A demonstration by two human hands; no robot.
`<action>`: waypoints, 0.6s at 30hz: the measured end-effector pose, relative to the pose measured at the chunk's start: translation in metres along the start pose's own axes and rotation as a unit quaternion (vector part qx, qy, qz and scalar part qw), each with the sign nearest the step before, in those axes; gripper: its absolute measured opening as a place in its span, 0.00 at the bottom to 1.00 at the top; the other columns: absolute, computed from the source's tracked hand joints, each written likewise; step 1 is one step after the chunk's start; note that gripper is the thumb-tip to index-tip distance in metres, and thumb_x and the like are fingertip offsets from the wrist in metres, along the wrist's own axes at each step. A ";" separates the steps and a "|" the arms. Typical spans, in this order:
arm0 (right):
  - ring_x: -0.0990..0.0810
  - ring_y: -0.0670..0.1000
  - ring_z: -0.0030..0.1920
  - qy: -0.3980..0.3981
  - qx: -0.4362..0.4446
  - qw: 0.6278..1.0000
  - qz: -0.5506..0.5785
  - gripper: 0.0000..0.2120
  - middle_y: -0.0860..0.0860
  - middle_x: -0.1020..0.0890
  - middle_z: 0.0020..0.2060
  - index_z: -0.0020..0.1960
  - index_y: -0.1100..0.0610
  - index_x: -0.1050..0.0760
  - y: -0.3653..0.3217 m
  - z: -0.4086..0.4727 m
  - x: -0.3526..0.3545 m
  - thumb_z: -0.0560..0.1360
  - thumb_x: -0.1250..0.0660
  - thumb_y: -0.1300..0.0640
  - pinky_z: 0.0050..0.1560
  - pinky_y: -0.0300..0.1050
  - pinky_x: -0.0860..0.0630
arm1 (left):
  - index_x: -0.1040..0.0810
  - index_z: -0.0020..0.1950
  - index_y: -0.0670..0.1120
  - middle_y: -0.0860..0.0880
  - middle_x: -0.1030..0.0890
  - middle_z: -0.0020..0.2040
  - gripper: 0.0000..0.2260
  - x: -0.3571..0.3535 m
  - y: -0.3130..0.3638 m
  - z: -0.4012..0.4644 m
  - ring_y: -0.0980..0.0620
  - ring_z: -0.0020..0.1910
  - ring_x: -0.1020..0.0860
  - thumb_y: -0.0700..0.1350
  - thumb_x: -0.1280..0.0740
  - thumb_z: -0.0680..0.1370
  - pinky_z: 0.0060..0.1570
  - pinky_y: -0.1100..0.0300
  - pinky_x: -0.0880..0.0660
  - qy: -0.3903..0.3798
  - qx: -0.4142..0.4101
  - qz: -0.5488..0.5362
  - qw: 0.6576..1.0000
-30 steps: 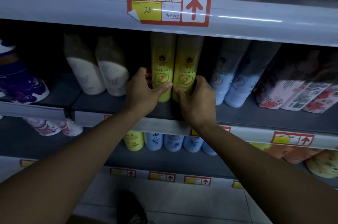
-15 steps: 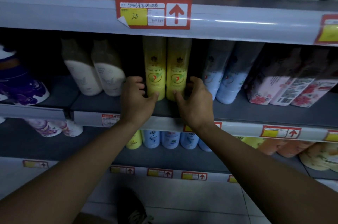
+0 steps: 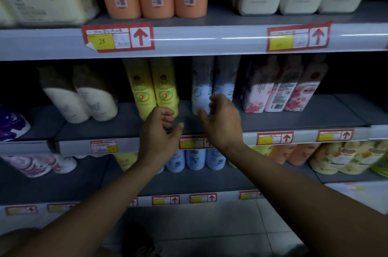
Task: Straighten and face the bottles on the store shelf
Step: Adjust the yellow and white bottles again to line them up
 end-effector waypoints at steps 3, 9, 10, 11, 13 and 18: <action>0.20 0.54 0.57 0.010 -0.003 1.000 -0.009 0.22 0.53 0.21 0.59 0.66 0.55 0.28 0.010 0.002 0.015 0.77 0.30 0.45 0.55 0.53 0.22 | 0.25 0.59 0.49 0.54 0.21 0.51 0.13 -0.011 0.013 -0.002 0.57 0.46 0.21 0.45 0.27 0.76 0.50 0.53 0.20 -0.033 0.008 -0.017 0.999; 0.21 0.54 0.55 0.005 -0.005 1.000 -0.030 0.23 0.52 0.21 0.57 0.66 0.56 0.29 0.032 0.010 0.042 0.77 0.30 0.46 0.53 0.50 0.23 | 0.30 0.70 0.48 0.52 0.24 0.65 0.21 -0.031 0.026 0.007 0.56 0.58 0.23 0.46 0.29 0.79 0.60 0.53 0.23 -0.092 0.038 -0.044 0.994; 0.21 0.54 0.55 0.002 -0.003 0.999 -0.034 0.23 0.53 0.21 0.57 0.66 0.56 0.29 0.035 0.013 0.045 0.77 0.29 0.46 0.53 0.51 0.23 | 0.32 0.72 0.48 0.51 0.26 0.67 0.23 -0.034 0.027 0.010 0.55 0.61 0.24 0.46 0.29 0.79 0.62 0.54 0.24 -0.100 0.042 -0.045 0.993; 0.21 0.55 0.55 -0.004 -0.005 0.999 -0.038 0.23 0.53 0.21 0.57 0.66 0.56 0.29 0.038 0.015 0.048 0.76 0.29 0.47 0.53 0.52 0.23 | 0.34 0.74 0.48 0.51 0.27 0.70 0.25 -0.037 0.027 0.013 0.54 0.64 0.25 0.46 0.30 0.79 0.63 0.54 0.25 -0.105 0.045 -0.045 0.992; 0.22 0.57 0.59 -0.025 -0.010 0.999 -0.046 0.25 0.55 0.22 0.60 0.68 0.57 0.30 0.043 0.021 0.049 0.76 0.29 0.48 0.56 0.51 0.23 | 0.36 0.75 0.48 0.51 0.29 0.71 0.28 -0.043 0.026 0.019 0.55 0.65 0.27 0.47 0.29 0.79 0.64 0.54 0.26 -0.101 0.048 -0.029 0.993; 0.23 0.59 0.63 -0.094 -0.014 0.995 -0.040 0.31 0.57 0.23 0.65 0.74 0.59 0.35 0.049 0.037 0.039 0.76 0.29 0.51 0.61 0.49 0.26 | 0.40 0.77 0.46 0.48 0.31 0.73 0.33 -0.061 0.018 0.037 0.53 0.68 0.28 0.47 0.28 0.77 0.67 0.54 0.28 -0.083 0.077 -0.034 0.993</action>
Point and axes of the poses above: each hand's wrist, its own z-axis towards the middle knuckle, its own x-axis out of the back of the hand, y = z × x, the point moved 2 cm from there along z, towards the middle knuckle
